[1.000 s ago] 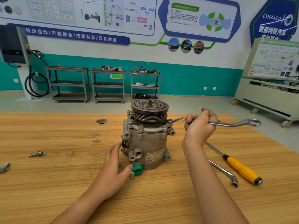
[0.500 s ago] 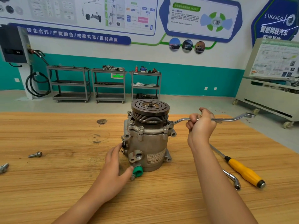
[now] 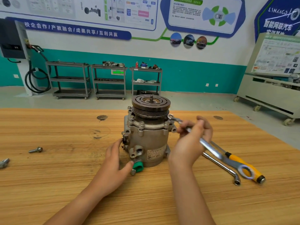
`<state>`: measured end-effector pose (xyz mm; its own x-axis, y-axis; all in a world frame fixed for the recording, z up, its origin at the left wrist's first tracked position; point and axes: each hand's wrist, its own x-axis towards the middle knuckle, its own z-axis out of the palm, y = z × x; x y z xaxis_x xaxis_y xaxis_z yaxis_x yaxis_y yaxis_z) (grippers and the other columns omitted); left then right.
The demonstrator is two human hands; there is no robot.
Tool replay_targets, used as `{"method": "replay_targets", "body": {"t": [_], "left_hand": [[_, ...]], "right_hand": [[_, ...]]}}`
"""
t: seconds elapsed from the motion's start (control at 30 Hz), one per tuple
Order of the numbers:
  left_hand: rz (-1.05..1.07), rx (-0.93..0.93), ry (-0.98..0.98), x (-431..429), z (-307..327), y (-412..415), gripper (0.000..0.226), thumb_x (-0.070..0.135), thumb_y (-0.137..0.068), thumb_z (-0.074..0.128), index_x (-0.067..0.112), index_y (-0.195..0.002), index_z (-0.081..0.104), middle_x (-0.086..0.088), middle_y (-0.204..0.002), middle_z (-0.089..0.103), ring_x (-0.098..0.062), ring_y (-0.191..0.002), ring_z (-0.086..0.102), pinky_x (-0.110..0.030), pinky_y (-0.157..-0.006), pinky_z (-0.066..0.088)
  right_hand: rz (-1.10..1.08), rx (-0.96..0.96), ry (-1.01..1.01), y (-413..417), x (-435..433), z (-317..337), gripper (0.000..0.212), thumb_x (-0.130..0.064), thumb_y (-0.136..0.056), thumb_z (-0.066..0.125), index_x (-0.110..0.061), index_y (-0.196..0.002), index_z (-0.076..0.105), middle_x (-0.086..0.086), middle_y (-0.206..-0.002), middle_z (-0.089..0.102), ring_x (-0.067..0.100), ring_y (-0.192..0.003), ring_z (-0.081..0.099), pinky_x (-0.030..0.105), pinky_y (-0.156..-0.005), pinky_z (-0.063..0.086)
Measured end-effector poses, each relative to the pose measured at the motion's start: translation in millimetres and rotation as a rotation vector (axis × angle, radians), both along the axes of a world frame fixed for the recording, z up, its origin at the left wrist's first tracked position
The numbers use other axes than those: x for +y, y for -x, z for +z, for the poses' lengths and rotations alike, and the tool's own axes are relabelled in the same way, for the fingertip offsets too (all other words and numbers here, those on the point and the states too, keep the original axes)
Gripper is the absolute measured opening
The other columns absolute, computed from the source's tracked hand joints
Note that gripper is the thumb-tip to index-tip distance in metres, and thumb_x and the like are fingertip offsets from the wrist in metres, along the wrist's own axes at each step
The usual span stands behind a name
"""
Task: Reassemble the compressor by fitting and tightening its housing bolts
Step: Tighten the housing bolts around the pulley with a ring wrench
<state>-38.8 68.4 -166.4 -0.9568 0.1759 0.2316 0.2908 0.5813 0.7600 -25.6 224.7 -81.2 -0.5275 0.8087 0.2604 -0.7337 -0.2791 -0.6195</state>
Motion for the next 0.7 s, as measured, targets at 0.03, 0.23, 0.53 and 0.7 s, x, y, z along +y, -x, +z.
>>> {"method": "replay_targets", "body": {"t": [0.03,0.23,0.53,0.7], "left_hand": [[-0.002,0.000,0.000,0.3,0.1,-0.1,0.080,0.032,-0.090,0.058,0.030,-0.148,0.003,0.007,-0.153,0.010,-0.012,-0.138,0.023,-0.031,-0.112,0.025],[-0.002,-0.002,0.004,0.9,0.3,-1.3,0.080,0.029,-0.089,0.058,0.026,-0.148,0.004,0.004,-0.152,0.013,-0.014,-0.137,0.025,-0.029,-0.112,0.025],[-0.003,-0.002,0.016,0.4,0.9,-1.7,0.082,0.032,-0.089,0.058,0.029,-0.148,0.001,0.007,-0.152,0.011,-0.011,-0.136,0.025,-0.029,-0.111,0.027],[-0.008,0.000,0.009,0.2,0.7,-2.1,0.081,0.032,-0.090,0.058,0.030,-0.148,0.002,0.008,-0.152,0.011,-0.011,-0.137,0.023,-0.031,-0.112,0.026]], "right_hand": [[0.010,0.024,0.048,-1.9,10.6,6.5,0.021,-0.011,-0.100,0.036,-0.021,-0.088,0.050,-0.010,-0.050,0.054,0.003,-0.047,0.049,0.015,-0.047,0.041],[0.135,-0.100,0.112,6.1,48.6,26.7,0.016,-0.010,-0.098,0.041,-0.016,-0.086,0.051,-0.005,-0.046,0.054,0.007,-0.039,0.044,0.017,-0.042,0.038],[0.147,-0.162,0.007,18.8,46.9,10.6,0.021,-0.004,-0.097,0.038,-0.014,-0.082,0.049,-0.007,-0.043,0.052,0.006,-0.038,0.043,0.017,-0.039,0.036],[0.042,-0.119,-0.089,16.1,33.8,3.4,0.023,-0.005,-0.097,0.037,-0.017,-0.084,0.051,-0.009,-0.045,0.052,0.004,-0.042,0.046,0.017,-0.042,0.039]]}}
